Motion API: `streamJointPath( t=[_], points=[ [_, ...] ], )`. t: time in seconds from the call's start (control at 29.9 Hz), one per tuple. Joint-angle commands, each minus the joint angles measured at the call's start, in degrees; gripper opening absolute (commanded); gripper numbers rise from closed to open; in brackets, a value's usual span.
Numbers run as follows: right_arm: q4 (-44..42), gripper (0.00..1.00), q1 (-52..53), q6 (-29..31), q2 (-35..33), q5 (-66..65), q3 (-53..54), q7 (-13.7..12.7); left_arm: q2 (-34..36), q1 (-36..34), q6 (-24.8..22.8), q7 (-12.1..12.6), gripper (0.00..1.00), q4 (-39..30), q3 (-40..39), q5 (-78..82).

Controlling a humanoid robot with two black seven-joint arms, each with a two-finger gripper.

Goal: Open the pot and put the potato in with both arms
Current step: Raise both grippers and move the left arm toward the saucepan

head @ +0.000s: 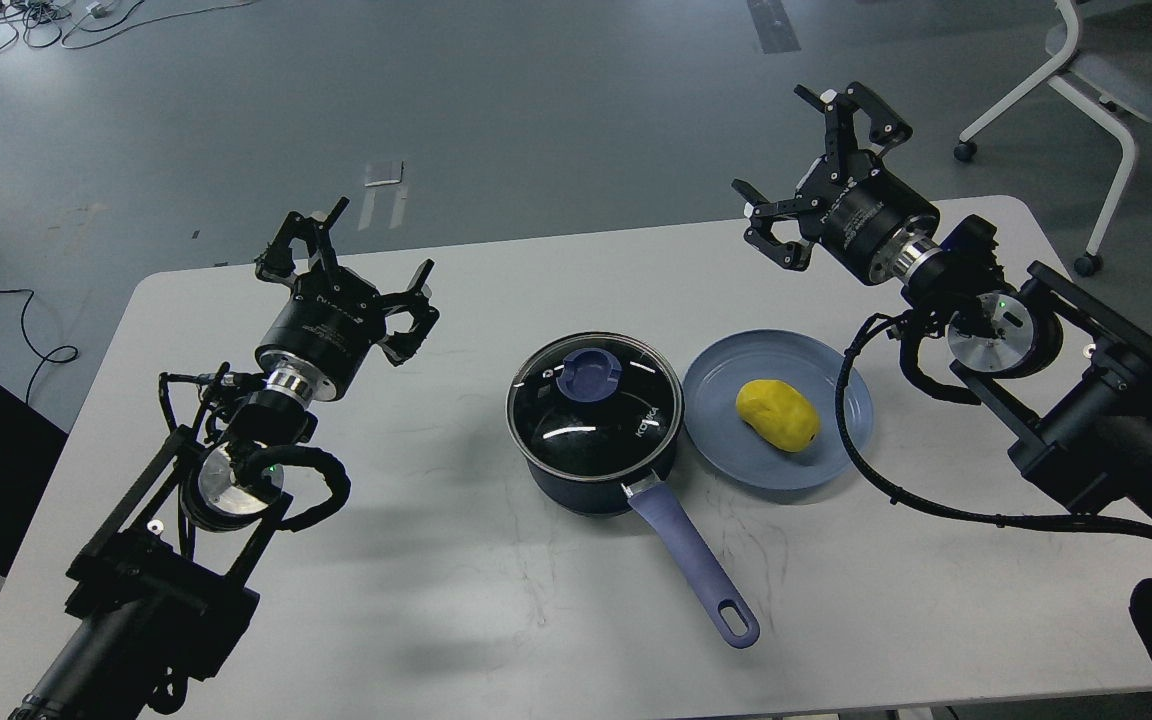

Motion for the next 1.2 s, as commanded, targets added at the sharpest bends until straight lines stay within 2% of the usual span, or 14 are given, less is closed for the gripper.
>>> streamJointPath(
  t=[0.0, 0.23, 0.47, 0.8, 1.17],
  points=[
    [1.6, 1.00, -2.1, 0.0, 0.0, -0.1, 0.0, 0.2, -0.7, 0.1, 0.1, -0.3, 0.98, 0.0, -0.1, 0.3],
    [1.8, 1.00, -3.0, 0.1, -0.4, -0.4, 0.0, 0.2, -2.0, 0.1, 0.2, 0.1, 0.98, 0.1, -0.7, 0.5],
    [1.9, 1.00, -3.7, 0.1, -0.5, -1.6, 0.0, 0.2, -2.3, -1.0, -0.1, -0.6, 0.98, 0.6, -1.0, 0.6],
    [8.3, 1.00, -2.7, 0.7, -9.6, -1.9, -2.4, 0.0, -1.6, -2.4, 0.6, -0.4, 0.98, 3.2, -0.1, 0.6],
    [3.8, 1.00, 0.1, 0.6, -8.3, -2.5, -2.6, -0.2, -2.6, -2.9, 1.1, -0.7, 0.98, 3.2, 0.3, 0.3]
  ],
)
